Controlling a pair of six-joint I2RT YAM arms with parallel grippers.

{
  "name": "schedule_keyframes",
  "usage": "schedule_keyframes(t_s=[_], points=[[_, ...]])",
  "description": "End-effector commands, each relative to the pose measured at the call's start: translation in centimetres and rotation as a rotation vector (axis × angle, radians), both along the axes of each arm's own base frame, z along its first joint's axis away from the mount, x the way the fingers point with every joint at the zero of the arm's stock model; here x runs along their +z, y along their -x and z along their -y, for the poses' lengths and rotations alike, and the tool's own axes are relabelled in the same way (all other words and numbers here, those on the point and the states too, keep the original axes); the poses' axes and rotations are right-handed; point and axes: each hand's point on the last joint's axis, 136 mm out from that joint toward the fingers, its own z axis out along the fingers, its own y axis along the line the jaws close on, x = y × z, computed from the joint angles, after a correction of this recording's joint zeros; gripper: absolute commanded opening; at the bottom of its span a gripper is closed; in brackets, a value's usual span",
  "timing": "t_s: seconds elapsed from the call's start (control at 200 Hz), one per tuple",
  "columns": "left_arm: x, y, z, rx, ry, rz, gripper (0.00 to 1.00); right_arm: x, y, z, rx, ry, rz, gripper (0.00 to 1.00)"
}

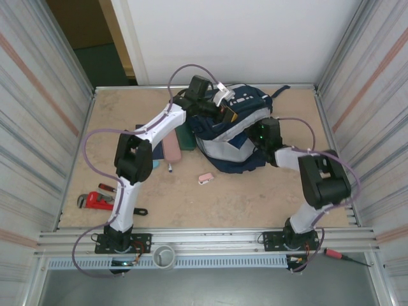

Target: Pack books, pencil case, and school supplies into a backpack

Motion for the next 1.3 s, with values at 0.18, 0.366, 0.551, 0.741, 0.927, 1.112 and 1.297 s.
schedule_keyframes(t_s=[0.18, 0.366, 0.551, 0.741, 0.927, 1.112, 1.297], points=[[0.9, 0.2, 2.7, -0.047, 0.068, 0.045, 0.00, 4.1, 8.7, 6.9, -0.047, 0.277, -0.020, 0.54], [-1.6, 1.0, 1.9, -0.007, -0.058, 0.052, 0.40, 10.3, 11.5, 6.7, 0.012, 0.394, 0.146, 0.57], [0.6, 1.0, -4.4, 0.194, -0.095, 0.077, 0.64, 12.6, 11.6, 1.2, 0.212, 0.462, 0.218, 0.59], [-0.3, -1.3, -19.3, 0.678, -0.007, -0.094, 0.67, 11.2, 11.3, -7.4, 0.501, 0.556, 0.205, 0.65], [-6.2, -1.5, -35.2, 1.151, -0.013, -0.305, 0.68, 8.4, 10.6, -15.7, 0.720, 0.612, 0.150, 0.72], [-11.7, -1.0, -40.6, 1.266, -0.183, -0.423, 0.69, 5.6, 9.8, -19.7, 0.796, 0.664, 0.094, 0.72], [-15.4, -1.4, -40.5, 1.216, -0.296, -0.527, 0.65, 3.6, 9.5, -20.4, 0.807, 0.656, 0.043, 0.72]])
